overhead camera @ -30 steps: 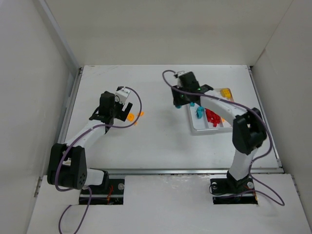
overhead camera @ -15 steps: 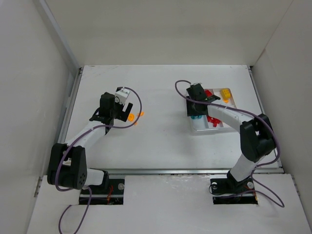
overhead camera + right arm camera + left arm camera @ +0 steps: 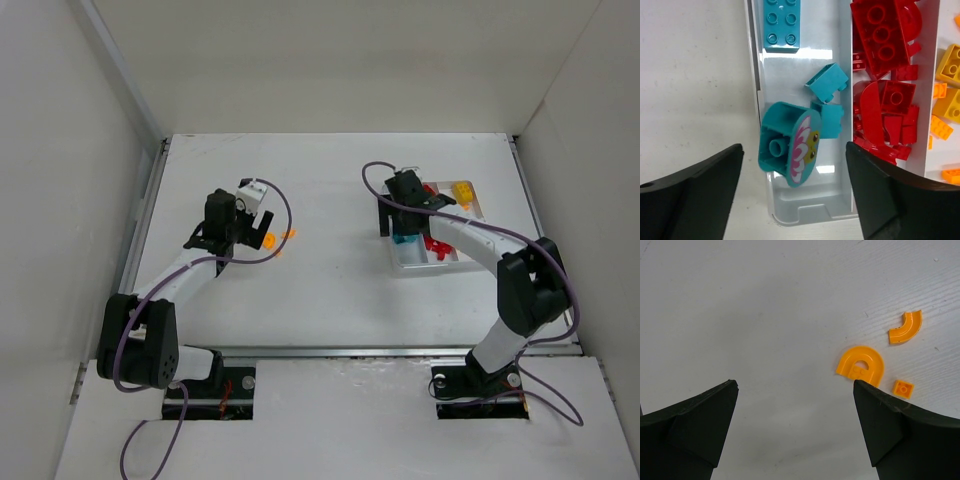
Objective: Sort the legos into containers by color
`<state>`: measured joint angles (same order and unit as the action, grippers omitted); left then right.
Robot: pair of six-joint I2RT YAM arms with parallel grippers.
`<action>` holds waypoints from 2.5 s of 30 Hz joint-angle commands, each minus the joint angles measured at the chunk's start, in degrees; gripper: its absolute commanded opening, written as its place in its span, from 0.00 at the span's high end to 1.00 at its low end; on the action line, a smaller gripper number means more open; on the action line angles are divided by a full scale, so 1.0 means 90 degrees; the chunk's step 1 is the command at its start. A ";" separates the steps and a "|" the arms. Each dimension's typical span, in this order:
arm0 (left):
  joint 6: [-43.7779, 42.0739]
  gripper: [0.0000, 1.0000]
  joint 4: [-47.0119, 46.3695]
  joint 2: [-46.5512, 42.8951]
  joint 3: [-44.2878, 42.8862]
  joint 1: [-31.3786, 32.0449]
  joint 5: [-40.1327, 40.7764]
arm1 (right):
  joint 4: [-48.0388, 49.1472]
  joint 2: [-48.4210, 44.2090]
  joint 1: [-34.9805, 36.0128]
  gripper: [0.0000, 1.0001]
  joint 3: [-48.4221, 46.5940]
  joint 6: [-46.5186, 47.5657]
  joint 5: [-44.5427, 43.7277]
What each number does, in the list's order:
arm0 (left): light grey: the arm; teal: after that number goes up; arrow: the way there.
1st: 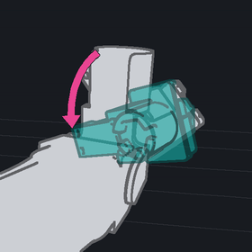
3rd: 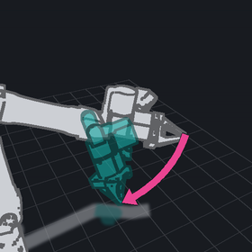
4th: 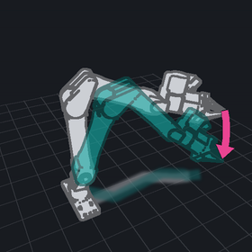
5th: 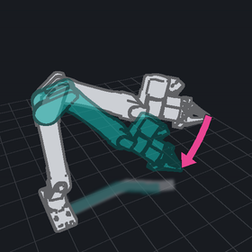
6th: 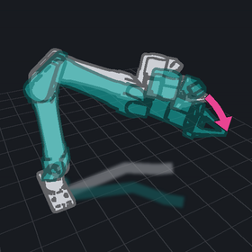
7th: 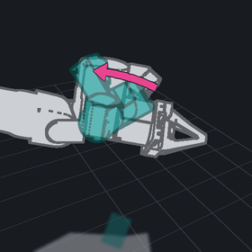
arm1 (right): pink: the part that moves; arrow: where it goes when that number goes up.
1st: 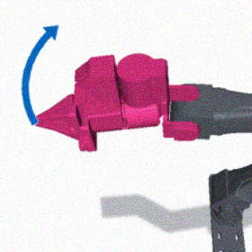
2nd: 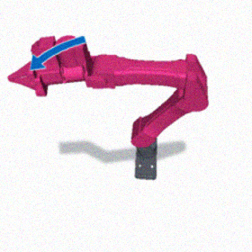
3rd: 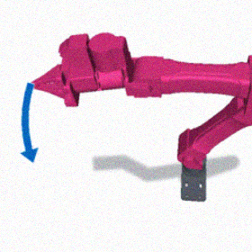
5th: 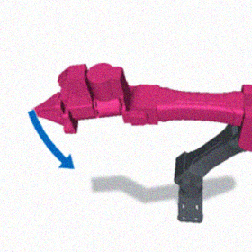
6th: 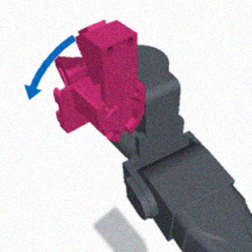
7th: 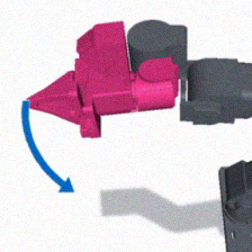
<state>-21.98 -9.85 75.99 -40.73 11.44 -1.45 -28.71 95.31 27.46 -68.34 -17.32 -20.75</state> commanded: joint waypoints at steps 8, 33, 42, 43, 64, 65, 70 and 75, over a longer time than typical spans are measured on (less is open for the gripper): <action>0.0000 0.00 -0.0224 -0.0152 0.0121 -0.0021 -0.0092 | -0.0258 0.0132 0.0932 0.06 -0.1419 0.0917 -0.0419; 0.0723 0.31 0.0069 -0.0962 0.0824 -0.0021 0.1763 | -0.0013 0.4409 0.1860 0.19 -0.5473 0.1886 0.3116; 0.0723 0.30 -0.0127 -0.0962 0.0951 0.0037 0.1763 | -0.0139 0.4762 0.2329 0.19 -0.5679 0.1886 0.1948; 0.0665 0.30 -0.0127 -0.0962 0.1009 0.0037 0.1821 | -0.0140 0.4917 0.2329 0.20 -0.5746 0.1886 0.1819; 0.0547 0.29 -0.0244 -0.1080 0.1010 0.0154 0.1939 | -0.0550 0.5231 0.2329 0.50 -0.6099 0.1827 0.2061; 0.0547 0.29 -0.0244 -0.1080 0.1010 0.0154 0.1939 | -0.0550 0.5231 0.2329 0.55 -0.6099 0.1827 0.2062; 0.0489 0.29 -0.0302 -0.1080 0.1010 0.0154 0.1939 | -0.0483 0.5056 0.2329 0.75 -0.5855 0.1827 0.2120; 0.0489 0.29 -0.0302 -0.1080 0.1010 0.0154 0.1939 | -0.0414 0.4821 0.2329 0.83 -0.5786 0.1710 0.2101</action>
<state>-17.72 -10.17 68.07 -31.83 12.71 15.11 -30.06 141.43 48.38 -121.71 -1.10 -2.42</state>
